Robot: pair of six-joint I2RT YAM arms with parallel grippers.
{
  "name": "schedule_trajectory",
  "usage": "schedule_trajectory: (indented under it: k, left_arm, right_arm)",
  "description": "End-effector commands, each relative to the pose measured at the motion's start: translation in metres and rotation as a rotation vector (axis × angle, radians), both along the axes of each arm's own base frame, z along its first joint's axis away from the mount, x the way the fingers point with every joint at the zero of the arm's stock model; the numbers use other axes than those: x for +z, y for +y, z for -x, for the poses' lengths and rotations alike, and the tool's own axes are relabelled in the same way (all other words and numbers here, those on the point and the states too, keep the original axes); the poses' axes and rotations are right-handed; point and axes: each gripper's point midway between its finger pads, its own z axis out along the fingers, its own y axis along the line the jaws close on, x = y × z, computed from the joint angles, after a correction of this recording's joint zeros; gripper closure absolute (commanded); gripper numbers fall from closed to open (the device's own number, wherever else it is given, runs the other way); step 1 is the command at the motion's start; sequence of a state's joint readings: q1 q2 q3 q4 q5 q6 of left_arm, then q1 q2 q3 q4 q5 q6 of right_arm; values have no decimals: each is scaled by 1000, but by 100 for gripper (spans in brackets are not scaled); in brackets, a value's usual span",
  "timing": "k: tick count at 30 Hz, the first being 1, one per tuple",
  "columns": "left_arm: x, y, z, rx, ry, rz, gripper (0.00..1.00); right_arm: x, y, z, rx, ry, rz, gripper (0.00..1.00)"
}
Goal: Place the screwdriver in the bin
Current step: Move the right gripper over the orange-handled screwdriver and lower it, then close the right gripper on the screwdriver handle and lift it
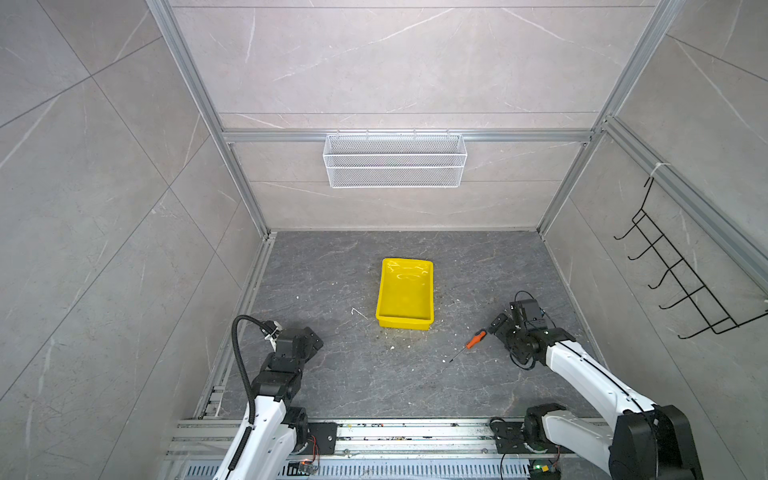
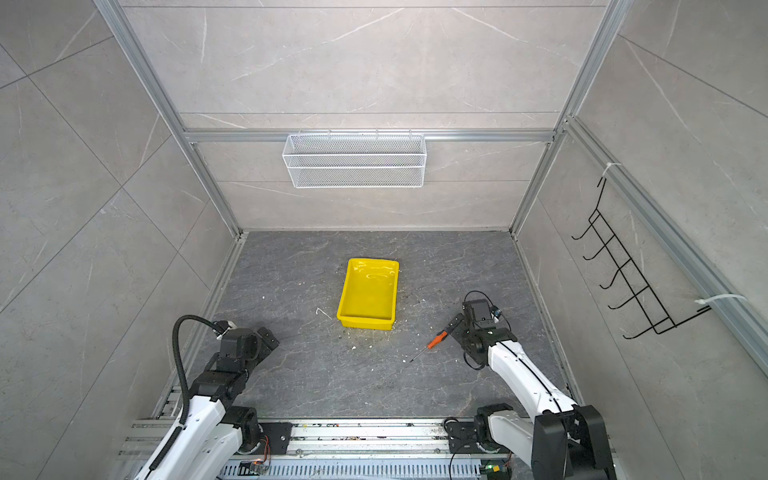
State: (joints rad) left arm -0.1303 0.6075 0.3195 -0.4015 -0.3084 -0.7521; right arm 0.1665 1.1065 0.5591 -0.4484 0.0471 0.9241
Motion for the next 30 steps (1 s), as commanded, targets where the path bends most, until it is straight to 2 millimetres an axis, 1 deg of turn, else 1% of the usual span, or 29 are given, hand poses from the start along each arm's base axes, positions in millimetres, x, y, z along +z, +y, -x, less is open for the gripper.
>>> schedule_trajectory:
  k: [1,5,8,11,14,16,19,30]
  left_arm:
    - [10,-2,-6,-5,-47,11,0]
    - [9,-2,-6,-3,-39,10,0]
    - [8,-2,-7,-2,-34,10,0]
    - [7,-3,-8,-6,-29,14,0]
    - [8,-4,-8,-10,-28,15,0]
    - [7,-3,-8,-9,-27,14,0]
    - [8,-4,-9,-10,-30,15,0]
    - [7,-4,-9,-11,-28,16,0]
  right_arm:
    - [-3,17,1,-2,14,-56,8]
    - [-11,28,6,-25,22,-58,12]
    - [-11,38,3,-10,12,-42,13]
    - [-13,44,1,3,33,-23,16]
    - [-21,45,2,-1,65,-16,21]
    - [-25,45,3,-7,77,-17,27]
    - [-28,47,3,-6,82,-18,33]
    - [-35,47,-3,8,107,19,37]
